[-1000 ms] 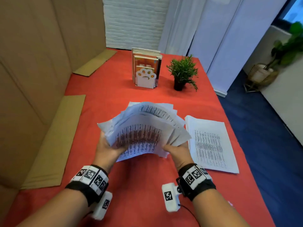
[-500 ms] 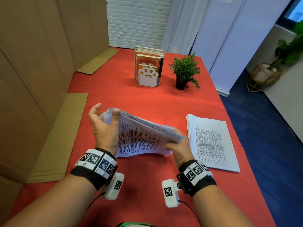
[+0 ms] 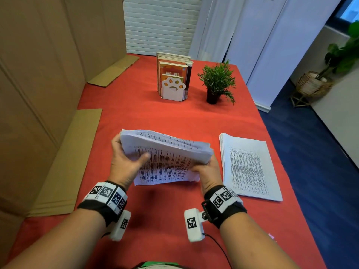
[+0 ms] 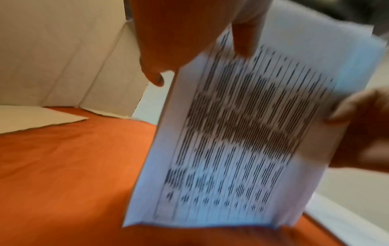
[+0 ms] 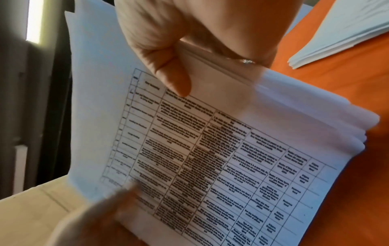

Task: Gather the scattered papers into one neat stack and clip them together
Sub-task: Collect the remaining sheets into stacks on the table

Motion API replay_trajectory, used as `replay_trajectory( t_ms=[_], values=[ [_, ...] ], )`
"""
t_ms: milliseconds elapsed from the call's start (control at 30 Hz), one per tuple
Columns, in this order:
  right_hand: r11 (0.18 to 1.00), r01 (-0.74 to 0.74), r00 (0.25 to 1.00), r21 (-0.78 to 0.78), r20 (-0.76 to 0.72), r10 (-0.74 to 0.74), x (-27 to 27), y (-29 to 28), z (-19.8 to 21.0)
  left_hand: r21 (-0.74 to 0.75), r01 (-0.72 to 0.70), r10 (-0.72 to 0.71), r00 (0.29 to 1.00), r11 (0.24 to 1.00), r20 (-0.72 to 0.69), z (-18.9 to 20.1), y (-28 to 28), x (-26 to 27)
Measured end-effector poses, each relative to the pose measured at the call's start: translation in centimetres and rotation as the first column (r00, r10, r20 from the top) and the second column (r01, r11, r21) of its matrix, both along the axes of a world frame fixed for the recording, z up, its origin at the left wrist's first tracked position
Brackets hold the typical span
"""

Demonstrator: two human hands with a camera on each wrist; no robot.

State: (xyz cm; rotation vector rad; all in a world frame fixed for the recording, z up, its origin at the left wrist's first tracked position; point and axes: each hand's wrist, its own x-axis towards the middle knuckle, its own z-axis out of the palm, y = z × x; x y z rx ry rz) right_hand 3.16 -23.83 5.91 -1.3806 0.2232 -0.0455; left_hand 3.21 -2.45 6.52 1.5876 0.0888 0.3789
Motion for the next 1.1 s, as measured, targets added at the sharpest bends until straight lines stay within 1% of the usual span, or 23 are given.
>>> replay_trajectory(
  t_ms=[33, 100, 200, 267, 333, 367, 433, 467, 533, 567, 600, 633, 667, 733, 767, 800, 833, 900, 933, 967, 1033, 1100],
  values=[
    [0.999, 0.028, 0.999, 0.022, -0.03, -0.027, 0.1, 0.1, -0.1, -0.029, 0.022, -0.025, 0.997, 0.999, -0.074, -0.9, 0.1, 0.0],
    [0.998, 0.036, 0.998, 0.044, -0.051, -0.034, 0.2, 0.5, 0.0, -0.063, -0.015, 0.007, 0.992, 0.998, -0.125, -1.8, 0.0, 0.0],
    [0.999, 0.035, 0.996, 0.041, -0.079, -0.032, 0.3, 1.0, 0.3, -0.075, -0.08, 0.072, 0.992, 0.994, -0.099, -1.8, -0.8, 0.0],
    [0.999, 0.028, 0.996, 0.019, -0.084, -0.027, 0.2, 1.3, 0.5, -0.064, -0.109, 0.102, 0.989, 0.992, -0.106, -1.9, -1.0, -0.2],
    [0.999, -0.001, 0.999, -0.049, -0.051, -0.002, -0.1, 1.3, 0.6, -0.048, -0.112, 0.105, 0.986, 0.992, -0.132, -2.3, -0.6, -0.4],
    [0.995, 0.0, 1.0, -0.095, -0.005, 0.0, -0.2, 1.2, 0.9, -0.042, -0.107, 0.099, 0.984, 0.993, -0.15, -2.5, -0.4, -0.4],
    [0.98, 0.047, 0.983, -0.194, 0.183, -0.011, -0.3, 0.9, 1.9, -0.082, -0.087, 0.074, 0.986, 0.993, -0.151, -2.6, -0.2, -0.2],
    [0.96, 0.083, 0.955, -0.267, 0.297, 0.0, -0.3, 0.8, 2.7, -0.123, -0.068, 0.051, 0.99, 0.99, -0.133, -2.6, -0.2, -0.1],
    [0.869, 0.19, 0.857, -0.456, 0.509, 0.079, 0.0, 0.6, 4.0, -0.182, -0.037, 0.017, 0.994, 0.983, -0.111, -2.5, -0.3, 0.1],
    [0.813, 0.242, 0.808, -0.529, 0.574, 0.133, 0.2, 0.5, 4.4, -0.193, -0.023, 0.002, 0.994, 0.981, -0.108, -2.4, -0.2, 0.2],
    [0.775, 0.27, 0.777, -0.572, 0.604, 0.176, 0.4, 0.5, 4.7, -0.198, -0.013, -0.009, 0.994, 0.98, -0.108, -2.4, -0.2, 0.3],
    [0.759, 0.289, 0.762, -0.584, 0.62, 0.187, 0.5, 0.4, 4.8, -0.201, -0.006, -0.018, 0.993, 0.98, -0.116, -2.4, 0.0, 0.4],
    [0.762, 0.306, 0.755, -0.57, 0.633, 0.17, 0.5, 0.5, 4.8, -0.205, 0.005, -0.031, 0.992, 0.979, -0.124, -2.5, 0.1, 0.5],
    [0.789, 0.36, 0.75, -0.497, 0.657, 0.072, 0.5, 0.3, 4.3, -0.211, 0.033, -0.064, 0.988, 0.977, -0.14, -2.8, 0.3, 0.5],
    [0.812, 0.369, 0.759, -0.452, 0.651, 0.018, 0.6, 0.1, 3.8, -0.205, 0.041, -0.074, 0.985, 0.978, -0.154, -2.9, 0.4, 0.5],
    [0.847, 0.349, 0.787, -0.402, 0.617, -0.032, 0.7, 0.0, 3.2, -0.193, 0.045, -0.079, 0.982, 0.98, -0.169, -3.1, 0.5, 0.5],
    [0.894, 0.301, 0.833, -0.333, 0.549, -0.076, 0.8, 0.0, 2.8, -0.182, 0.045, -0.079, 0.98, 0.982, -0.184, -3.2, 0.6, 0.5],
    [0.975, 0.164, 0.924, -0.151, 0.37, -0.098, 0.6, 0.4, 2.4, -0.181, 0.051, -0.085, 0.978, 0.982, -0.188, -3.3, 0.4, 0.5],
    [0.99, 0.121, 0.946, -0.074, 0.311, -0.093, 0.6, 0.4, 2.1, -0.188, 0.053, -0.088, 0.98, 0.981, -0.181, -3.4, 0.2, 0.6],
    [0.994, 0.105, 0.957, -0.04, 0.277, -0.09, 0.6, 0.4, 1.8, -0.194, 0.051, -0.086, 0.981, 0.98, -0.175, -3.6, 0.1, 0.7],
    [0.994, 0.096, 0.973, -0.044, 0.212, -0.085, 0.7, 0.1, 1.4, -0.195, 0.036, -0.07, 0.982, 0.98, -0.174, -4.0, 0.0, 0.9],
    [0.997, 0.079, 0.991, 0.015, 0.103, -0.08, 1.0, 0.0, 0.9, -0.198, 0.02, -0.057, 0.982, 0.98, -0.182, -4.6, 0.2, 0.9]
  ],
)
